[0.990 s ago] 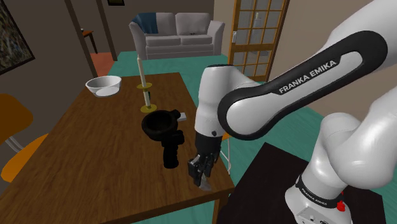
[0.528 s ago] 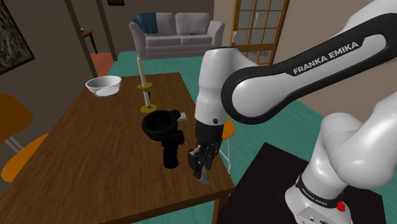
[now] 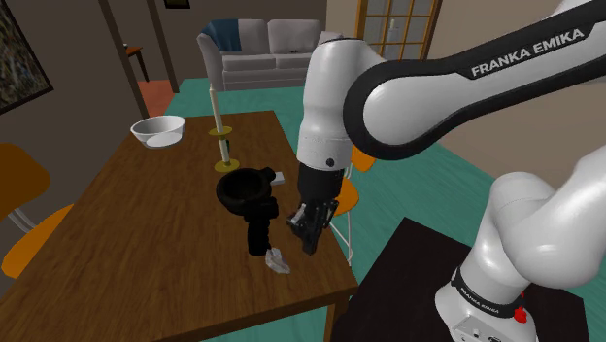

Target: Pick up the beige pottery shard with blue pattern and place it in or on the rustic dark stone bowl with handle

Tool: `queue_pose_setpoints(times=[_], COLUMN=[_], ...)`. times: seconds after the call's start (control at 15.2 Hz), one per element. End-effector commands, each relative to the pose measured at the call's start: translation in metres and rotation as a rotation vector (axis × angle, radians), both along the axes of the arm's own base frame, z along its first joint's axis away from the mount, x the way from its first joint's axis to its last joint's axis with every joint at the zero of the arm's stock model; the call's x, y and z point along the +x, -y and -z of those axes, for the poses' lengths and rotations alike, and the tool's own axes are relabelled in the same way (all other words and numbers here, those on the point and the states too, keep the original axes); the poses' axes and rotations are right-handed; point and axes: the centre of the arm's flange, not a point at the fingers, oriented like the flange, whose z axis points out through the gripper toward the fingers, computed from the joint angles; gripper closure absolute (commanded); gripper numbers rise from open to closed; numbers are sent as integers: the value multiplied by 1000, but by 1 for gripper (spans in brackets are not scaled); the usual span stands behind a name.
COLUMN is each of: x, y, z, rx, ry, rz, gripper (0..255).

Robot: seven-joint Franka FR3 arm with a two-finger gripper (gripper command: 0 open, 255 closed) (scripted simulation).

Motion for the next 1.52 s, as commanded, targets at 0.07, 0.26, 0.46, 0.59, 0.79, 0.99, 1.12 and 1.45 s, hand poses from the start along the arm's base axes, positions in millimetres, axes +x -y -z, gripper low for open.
queue_pose_setpoints(times=[0.07,0.26,0.46,0.59,0.79,0.99,1.12,1.45], x=[1,16,40,56,81,91,92,93], y=[-1,1,5,8,12,13,10,5], z=[-5,14,41,59,86,101,112,135], rx=[0,-2,-4,-6,-8,-9,-9,-9], ry=[0,17,44,61,87,98,98,98], rz=[0,9,23,33,47,53,53,53], gripper=[255,0,0,0,0,0,0,0])
